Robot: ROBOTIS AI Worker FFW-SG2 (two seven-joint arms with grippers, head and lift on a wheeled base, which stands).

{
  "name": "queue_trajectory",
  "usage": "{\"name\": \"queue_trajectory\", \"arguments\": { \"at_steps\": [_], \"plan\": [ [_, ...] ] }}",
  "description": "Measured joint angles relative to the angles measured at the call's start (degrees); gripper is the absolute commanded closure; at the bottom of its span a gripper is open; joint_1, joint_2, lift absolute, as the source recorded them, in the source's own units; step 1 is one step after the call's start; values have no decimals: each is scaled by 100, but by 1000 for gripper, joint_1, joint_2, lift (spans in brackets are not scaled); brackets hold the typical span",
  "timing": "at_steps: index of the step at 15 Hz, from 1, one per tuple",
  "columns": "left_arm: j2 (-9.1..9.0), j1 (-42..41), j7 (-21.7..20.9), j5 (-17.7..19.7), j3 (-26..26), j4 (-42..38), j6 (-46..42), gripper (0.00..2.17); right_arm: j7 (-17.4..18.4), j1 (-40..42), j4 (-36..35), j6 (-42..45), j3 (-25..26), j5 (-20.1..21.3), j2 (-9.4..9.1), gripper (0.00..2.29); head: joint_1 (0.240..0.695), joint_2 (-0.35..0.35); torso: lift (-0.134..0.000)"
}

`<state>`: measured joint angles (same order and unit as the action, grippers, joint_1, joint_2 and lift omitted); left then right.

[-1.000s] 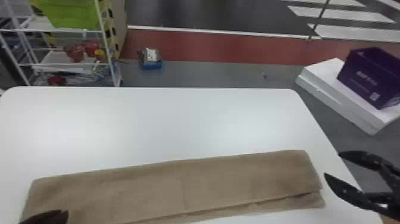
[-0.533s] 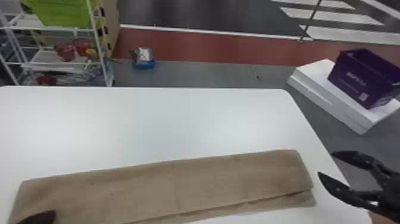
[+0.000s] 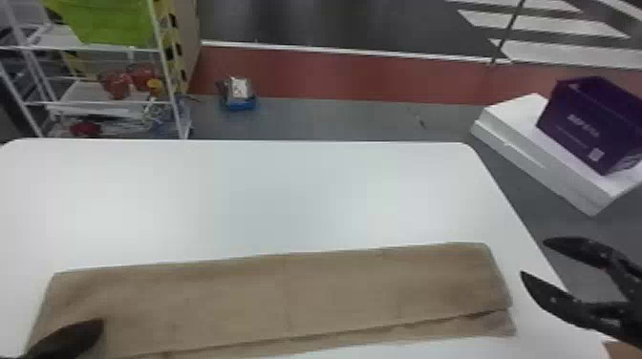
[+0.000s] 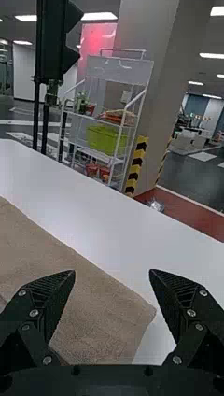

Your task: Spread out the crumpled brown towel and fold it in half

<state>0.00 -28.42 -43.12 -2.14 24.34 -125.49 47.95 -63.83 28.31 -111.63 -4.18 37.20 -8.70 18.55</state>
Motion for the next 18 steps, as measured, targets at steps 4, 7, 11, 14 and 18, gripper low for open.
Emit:
{"name": "queue_trajectory", "arguments": {
  "at_steps": [4, 7, 11, 14, 18],
  "plan": [
    [0, -301, -103, 569, 262, -507, 86, 1521, -114, -88, 121, -539, 55, 96, 190, 346, 695, -161, -123],
    [0, -285, -86, 815, 498, -655, 364, 1035, -371, -464, 947, -763, 16, -130, 395, 404, 695, -188, -123],
    [0, 152, -39, 590, 840, -236, 397, 360, -457, -931, 2018, -549, -199, -198, 598, 404, 695, -145, -123],
    [45, 373, 32, 493, 1013, 200, 63, 205, -448, -1043, 2346, -370, -277, -130, 655, 404, 695, -112, -123],
    [139, 434, -134, 488, 1073, 340, 40, 269, -429, -1058, 2392, -352, -283, -92, 659, 404, 695, -100, -123]
  ]
}}
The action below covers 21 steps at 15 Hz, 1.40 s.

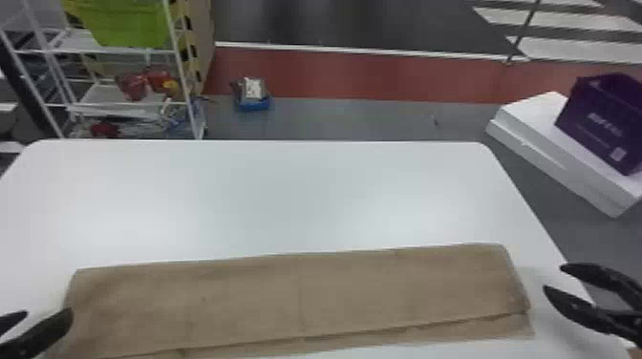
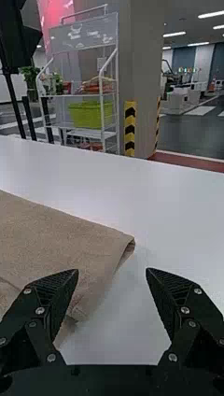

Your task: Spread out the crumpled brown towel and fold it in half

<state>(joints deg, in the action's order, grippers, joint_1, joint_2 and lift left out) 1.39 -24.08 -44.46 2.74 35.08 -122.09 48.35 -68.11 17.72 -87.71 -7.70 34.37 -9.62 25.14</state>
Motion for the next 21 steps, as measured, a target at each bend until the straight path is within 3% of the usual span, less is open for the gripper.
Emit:
{"name": "queue_trajectory", "arguments": {
  "at_steps": [3, 5, 9, 11, 17, 20, 21],
  "plan": [
    [16, 92, -239, 20, 16, 16, 288, 313, 7, -6, 8, 1, 17, 12, 8, 404, 695, -119, -123],
    [20, 178, -369, 2, 17, 55, 546, 522, 0, -6, 11, 6, 34, 7, 16, 404, 695, -127, -123],
    [89, 379, -589, -37, 47, 146, 1077, 522, 0, -1, 17, 63, 43, -24, 25, 400, 695, -140, -123],
    [98, 409, -600, -41, 58, 158, 1160, 788, 0, 16, 17, 89, 44, -56, 26, 404, 695, -139, -123],
    [81, 397, -605, -10, 135, 27, 1233, 792, 7, 32, 31, 105, 44, -67, 26, 404, 695, -135, -123],
    [86, 391, -615, -25, 138, 10, 1243, 1015, 13, 30, 53, 122, 33, -67, 36, 404, 695, -135, -123],
    [88, 392, -611, -30, 135, 10, 1244, 1258, 21, 27, 63, 131, 22, -67, 41, 404, 695, -134, -123]
  ]
}}
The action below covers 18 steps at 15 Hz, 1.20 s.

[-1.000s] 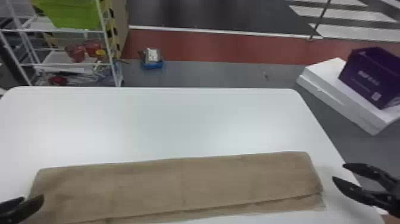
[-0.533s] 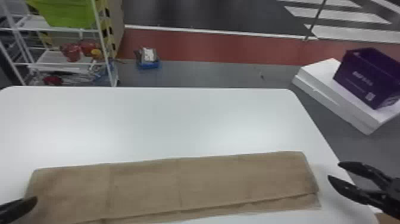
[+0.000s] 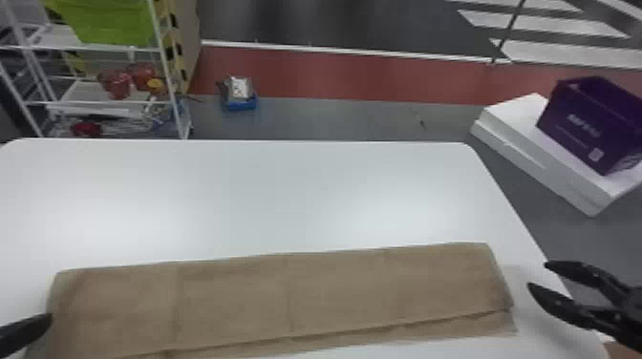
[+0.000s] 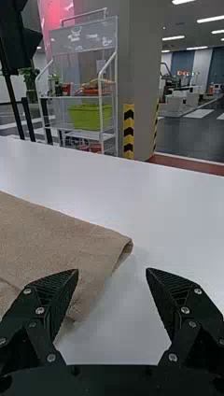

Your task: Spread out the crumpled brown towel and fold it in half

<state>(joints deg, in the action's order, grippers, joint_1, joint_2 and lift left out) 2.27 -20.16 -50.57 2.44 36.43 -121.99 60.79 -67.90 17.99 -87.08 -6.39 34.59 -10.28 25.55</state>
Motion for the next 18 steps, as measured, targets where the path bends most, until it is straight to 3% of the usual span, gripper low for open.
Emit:
{"name": "queue_trajectory", "arguments": {
  "at_steps": [1, 6, 9, 11, 14, 18],
  "plan": [
    [1, 2, -2, -4, -3, 0, 19, 1541, 15, -7, 9, -12, -9, 7, 6, 404, 695, -134, -123],
    [-4, 12, 39, -40, -22, -12, 196, 1548, -55, -79, -7, -578, -51, -164, 146, 404, 695, -140, -123],
    [-23, 12, 63, -79, -46, -34, 218, 1548, 56, -94, -754, -2291, 27, -317, 65, 404, 695, -126, -123],
    [-31, 12, 59, -86, -59, -37, 212, 1548, 272, -109, -1266, -3423, 55, -343, -9, 407, 695, -108, -123],
    [-51, 12, 13, -86, -59, -92, 210, 1548, 697, -297, -1502, -4295, -64, -216, -69, 407, 695, -106, -123],
    [-60, 0, -5, -86, -58, -105, 210, 1548, 1149, -464, -1461, -4088, -309, 121, -281, 407, 695, -103, -123]
  ]
}}
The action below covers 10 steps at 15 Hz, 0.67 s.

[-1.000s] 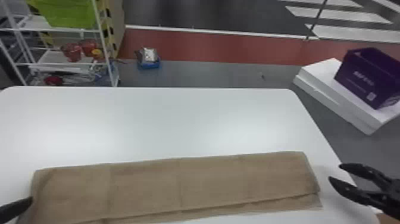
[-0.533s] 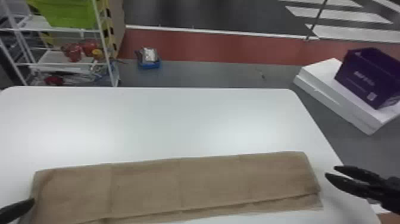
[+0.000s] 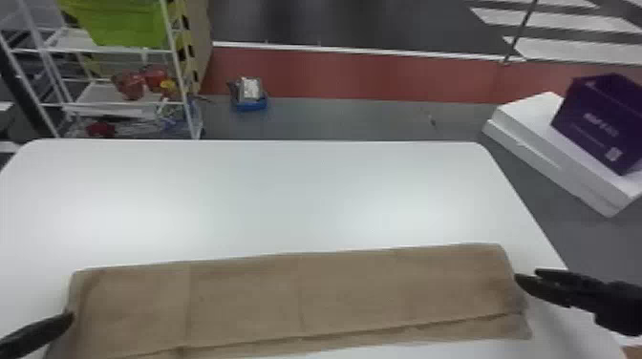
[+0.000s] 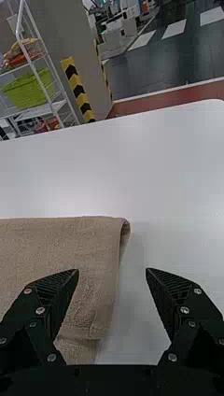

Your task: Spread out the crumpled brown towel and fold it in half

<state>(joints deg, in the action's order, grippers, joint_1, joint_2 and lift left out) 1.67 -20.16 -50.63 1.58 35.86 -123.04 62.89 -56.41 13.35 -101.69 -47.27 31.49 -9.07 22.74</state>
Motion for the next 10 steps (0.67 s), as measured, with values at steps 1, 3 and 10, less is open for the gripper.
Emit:
{"name": "queue_trajectory", "arguments": {
  "at_steps": [1, 3, 10],
  "plan": [
    [0, -3, -1, 0, 0, 0, 0, 1548, 11, -57, 40, 48, -49, 57, -28, 407, 695, -100, -123],
    [1, -5, -8, 0, 7, 0, 0, 1548, 2, -204, 134, -3, -149, 146, -40, 529, 695, -90, -123],
    [16, -7, -17, 9, 43, -11, -8, 1548, -186, -340, 227, -289, -313, 248, 52, 1227, 695, -72, -123]
  ]
}}
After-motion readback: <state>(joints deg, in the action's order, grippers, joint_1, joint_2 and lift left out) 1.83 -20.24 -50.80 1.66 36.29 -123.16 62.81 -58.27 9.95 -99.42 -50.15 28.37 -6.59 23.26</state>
